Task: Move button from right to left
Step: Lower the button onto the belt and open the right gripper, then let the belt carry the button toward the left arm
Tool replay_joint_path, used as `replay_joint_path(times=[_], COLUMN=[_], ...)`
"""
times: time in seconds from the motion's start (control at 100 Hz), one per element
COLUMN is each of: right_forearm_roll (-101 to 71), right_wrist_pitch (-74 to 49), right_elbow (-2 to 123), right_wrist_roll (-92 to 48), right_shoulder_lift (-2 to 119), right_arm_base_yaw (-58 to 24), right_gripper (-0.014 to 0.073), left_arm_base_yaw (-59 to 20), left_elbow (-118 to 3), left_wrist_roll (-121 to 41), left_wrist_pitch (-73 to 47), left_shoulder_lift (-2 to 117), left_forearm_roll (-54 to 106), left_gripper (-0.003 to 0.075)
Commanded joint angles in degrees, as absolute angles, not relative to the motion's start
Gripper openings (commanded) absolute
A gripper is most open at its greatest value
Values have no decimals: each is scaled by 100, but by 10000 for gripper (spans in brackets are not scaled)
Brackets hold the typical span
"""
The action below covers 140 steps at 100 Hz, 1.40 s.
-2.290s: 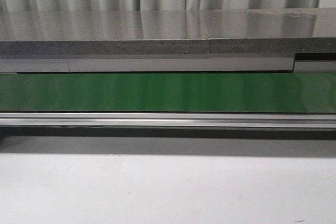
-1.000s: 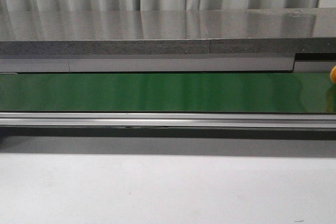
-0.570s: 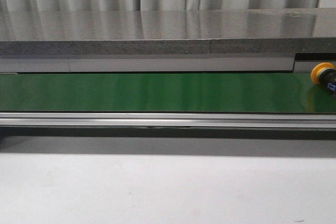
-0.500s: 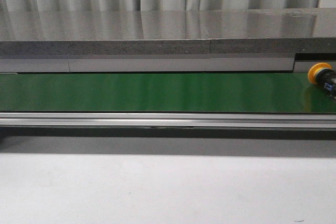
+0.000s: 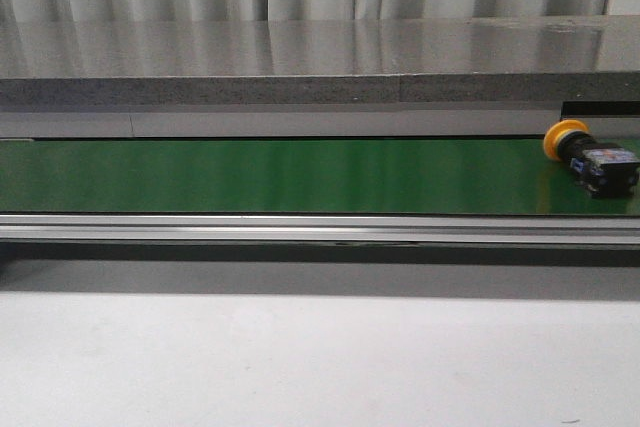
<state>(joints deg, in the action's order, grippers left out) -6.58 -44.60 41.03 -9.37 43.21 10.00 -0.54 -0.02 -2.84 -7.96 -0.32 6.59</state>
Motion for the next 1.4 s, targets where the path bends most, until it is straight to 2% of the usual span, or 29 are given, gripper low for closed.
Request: replay_joint_path(times=[0.0, 0.26, 0.6, 1.06, 1.39], right_forearm_roll=[-512, -63, -63, -63, -63], right_wrist_pitch=[-4021, -3191, -1680, -1644, -1635], right_elbow=[4108, 3521, 2229, 1243, 1232], right_wrist_roll=[-791, -390, -390, -390, -390], right_shoulder_lift=[4148, 3648, 2049, 178, 56], right_arm_base_yaw=[870, 395, 319, 325, 325], right_gripper=[-60, -60, -60, -60, -60], left_arm_base_yaw=[-30, -30, -30, -30, -30], left_elbow=[248, 248, 248, 248, 248], left_wrist_roll=[-223, -223, -223, -223, -223], left_wrist_pitch=[-338, -338, -338, -338, -338], left_shoulder_lift=[-200, -200, -200, -200, -200], left_forearm_roll=[664, 664, 664, 664, 664], left_gripper=[-20, -20, -20, -20, -20])
